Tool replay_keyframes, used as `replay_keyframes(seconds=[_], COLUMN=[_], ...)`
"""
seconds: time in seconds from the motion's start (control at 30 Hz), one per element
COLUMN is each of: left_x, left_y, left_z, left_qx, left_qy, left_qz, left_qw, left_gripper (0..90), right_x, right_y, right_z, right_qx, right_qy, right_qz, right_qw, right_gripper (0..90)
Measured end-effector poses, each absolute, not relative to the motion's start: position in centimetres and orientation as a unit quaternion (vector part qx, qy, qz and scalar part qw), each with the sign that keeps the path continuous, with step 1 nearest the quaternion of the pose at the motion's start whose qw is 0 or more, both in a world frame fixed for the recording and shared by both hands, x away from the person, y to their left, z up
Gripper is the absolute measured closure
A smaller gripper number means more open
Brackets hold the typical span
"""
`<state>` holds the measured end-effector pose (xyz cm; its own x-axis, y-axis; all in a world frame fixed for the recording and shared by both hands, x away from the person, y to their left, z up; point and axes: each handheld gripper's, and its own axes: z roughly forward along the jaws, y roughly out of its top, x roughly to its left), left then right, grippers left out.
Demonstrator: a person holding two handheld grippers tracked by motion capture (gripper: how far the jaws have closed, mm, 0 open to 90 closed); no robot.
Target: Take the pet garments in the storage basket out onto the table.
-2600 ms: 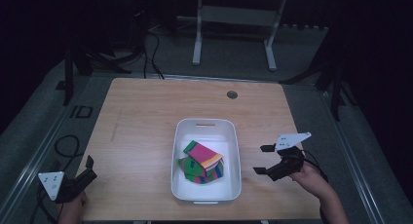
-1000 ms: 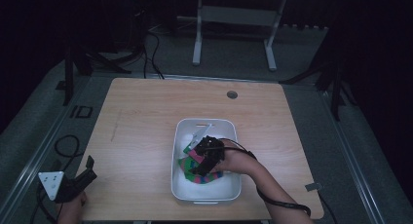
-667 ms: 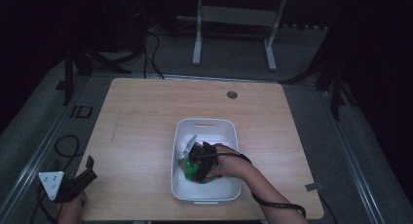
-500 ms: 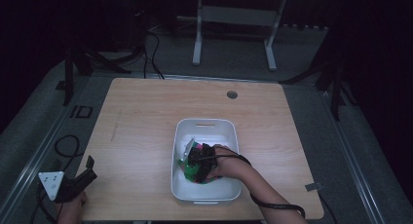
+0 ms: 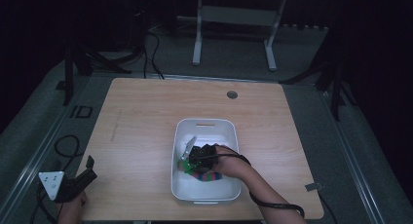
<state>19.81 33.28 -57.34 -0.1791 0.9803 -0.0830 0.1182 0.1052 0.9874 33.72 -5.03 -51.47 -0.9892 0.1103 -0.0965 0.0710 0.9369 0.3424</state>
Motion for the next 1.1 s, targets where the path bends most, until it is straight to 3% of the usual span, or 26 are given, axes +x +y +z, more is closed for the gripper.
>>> replay_keyframes(seconds=[0.7, 0.73, 1.1], left_x=[19.8, 19.8, 19.8], left_y=[33.2, 33.2, 33.2], left_z=[-57.3, -57.3, -57.3], left_qx=[0.460, 0.459, 0.459], left_qy=[0.596, 0.596, 0.597], left_qz=[0.486, 0.486, 0.486], left_qw=[0.444, 0.444, 0.444], left_gripper=[1.9, 1.9, 1.8], right_x=[33.2, 33.0, 32.8], right_y=[-7.9, -8.4, -10.6], right_z=[-40.6, -38.6, -35.5], right_qx=[0.044, 0.040, 0.052], right_qy=[0.952, 0.947, 0.938], right_qz=[0.289, 0.304, 0.322], right_qw=[0.086, 0.097, 0.119], right_gripper=[66.3, 66.3, 66.2])
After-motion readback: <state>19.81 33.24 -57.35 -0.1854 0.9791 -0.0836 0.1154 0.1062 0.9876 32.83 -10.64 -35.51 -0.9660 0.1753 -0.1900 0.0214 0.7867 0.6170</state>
